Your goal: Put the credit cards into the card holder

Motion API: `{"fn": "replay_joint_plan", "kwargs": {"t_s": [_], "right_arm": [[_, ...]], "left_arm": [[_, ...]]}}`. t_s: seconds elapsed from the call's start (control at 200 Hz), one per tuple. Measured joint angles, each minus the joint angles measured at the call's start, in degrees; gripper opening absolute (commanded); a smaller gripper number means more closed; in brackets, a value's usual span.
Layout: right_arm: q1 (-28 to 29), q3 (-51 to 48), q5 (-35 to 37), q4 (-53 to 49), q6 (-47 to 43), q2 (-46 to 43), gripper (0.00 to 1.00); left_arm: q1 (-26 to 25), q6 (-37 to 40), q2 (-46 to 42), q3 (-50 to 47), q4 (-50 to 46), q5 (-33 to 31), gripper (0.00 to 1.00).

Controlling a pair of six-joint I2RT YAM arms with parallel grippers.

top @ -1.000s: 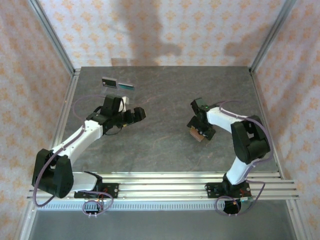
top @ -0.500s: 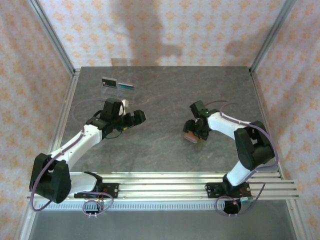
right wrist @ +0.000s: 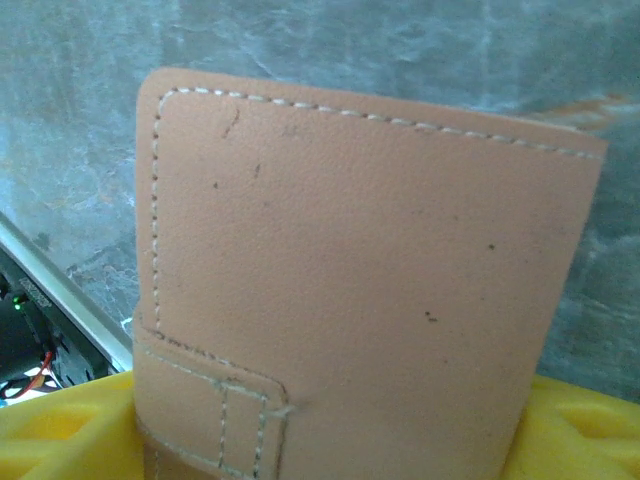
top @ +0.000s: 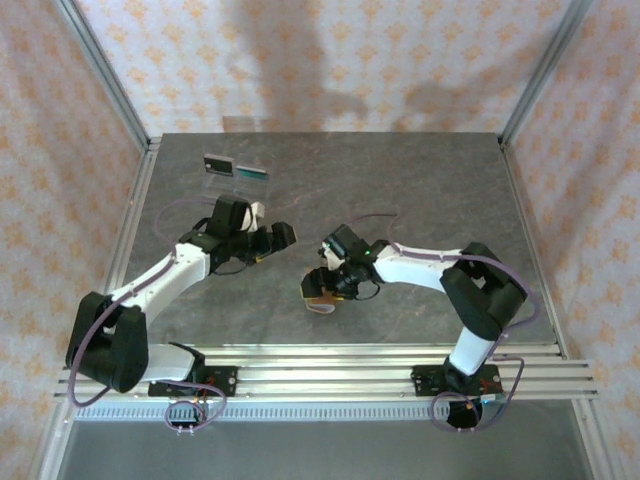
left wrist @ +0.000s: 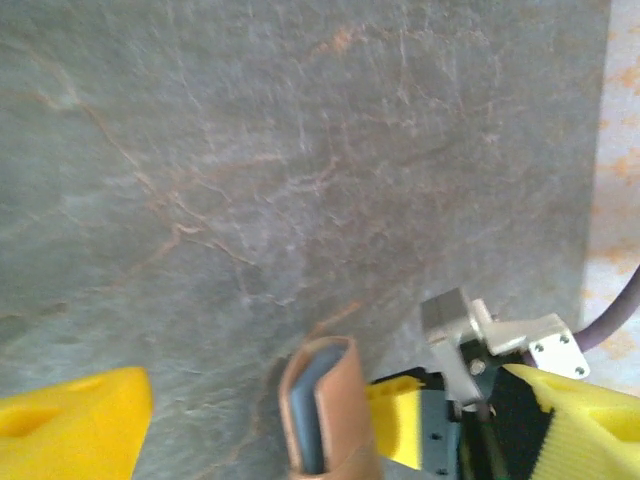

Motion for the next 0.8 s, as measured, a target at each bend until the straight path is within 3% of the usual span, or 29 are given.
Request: {"fn": "replay_joint_plan", "kwargs": {"t_s": [0.355,0.661,0.801], "right_arm": [[1.0,-3.5,1.6,8.1,-7.2,-6.6,0.74],[1.0,-3.6,2.8,11.3,-9.9,-7.2,0.74],[1.0,-3.6,3.2,11.3,-11.0,-7.4,0.74]], "left_arm": [[0.0,-4.5,2.3,-0.1,2.8,10.6,0.64],[0.0,-2.3,4.7,0.1,-0.9,10.8,0.59],[0.0,-1.9,4.8,0.6,-1.1,10.6,0.49]]}}
